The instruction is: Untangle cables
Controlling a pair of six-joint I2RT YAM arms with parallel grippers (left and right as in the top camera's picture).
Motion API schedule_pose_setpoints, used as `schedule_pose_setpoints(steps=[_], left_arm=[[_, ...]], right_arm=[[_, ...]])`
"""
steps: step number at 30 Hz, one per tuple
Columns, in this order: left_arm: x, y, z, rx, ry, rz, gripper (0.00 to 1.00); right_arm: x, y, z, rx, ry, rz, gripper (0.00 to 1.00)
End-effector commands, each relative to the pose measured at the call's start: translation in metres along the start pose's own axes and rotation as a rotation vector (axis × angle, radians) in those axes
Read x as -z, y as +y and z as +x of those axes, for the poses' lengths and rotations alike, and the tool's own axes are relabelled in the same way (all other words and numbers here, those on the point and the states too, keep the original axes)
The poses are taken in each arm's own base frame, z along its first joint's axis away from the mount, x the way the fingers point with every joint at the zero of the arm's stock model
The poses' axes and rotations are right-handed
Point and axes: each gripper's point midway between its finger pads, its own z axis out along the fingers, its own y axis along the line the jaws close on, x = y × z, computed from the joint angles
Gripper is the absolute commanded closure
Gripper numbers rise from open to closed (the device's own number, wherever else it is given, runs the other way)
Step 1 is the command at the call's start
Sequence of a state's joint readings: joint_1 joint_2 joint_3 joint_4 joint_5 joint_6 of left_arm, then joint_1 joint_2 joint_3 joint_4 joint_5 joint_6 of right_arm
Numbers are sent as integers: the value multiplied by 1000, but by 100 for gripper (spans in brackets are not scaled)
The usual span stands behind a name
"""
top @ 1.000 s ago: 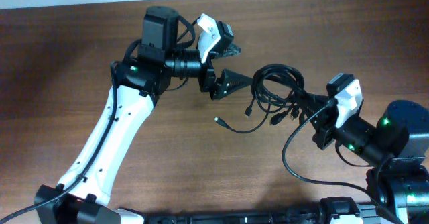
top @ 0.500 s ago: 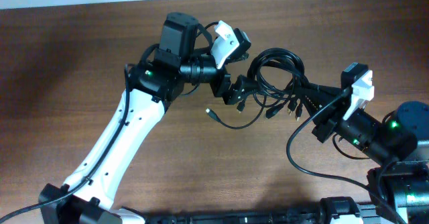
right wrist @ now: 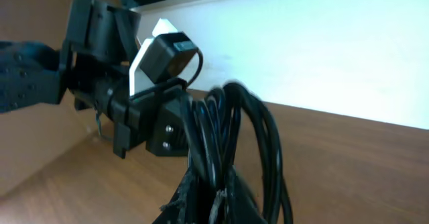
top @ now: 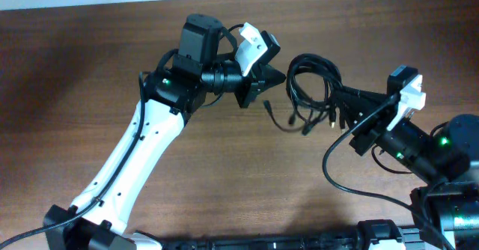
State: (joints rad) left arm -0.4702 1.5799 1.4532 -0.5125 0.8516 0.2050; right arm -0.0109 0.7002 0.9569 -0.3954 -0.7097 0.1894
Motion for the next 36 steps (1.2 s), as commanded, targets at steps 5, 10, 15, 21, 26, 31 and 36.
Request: schedule_pose_setpoints(steps=[5, 10, 15, 21, 26, 31, 36], left_arm=[[8, -12, -15, -38, -39, 26, 51], [9, -19, -17, -40, -47, 71, 33], [10, -29, -18, -48, -59, 128, 42], [24, -52, -24, -179, -123, 285, 41], [46, -54, -29, -186, -183, 365, 29], [54, -55, -31, -182, -201, 393, 21], [53, -53, -31, -182, -198, 383, 9]], right_arm=[[2, 6, -8, -12, -25, -24, 96], [3, 15, -15, 20, -50, -67, 96], [3, 14, -15, 21, -51, -66, 96], [3, 11, -14, 27, -49, -50, 96], [3, 12, -14, 26, -49, -50, 96], [3, 12, -14, 26, -49, -51, 96], [3, 15, -14, 28, -45, -71, 96]])
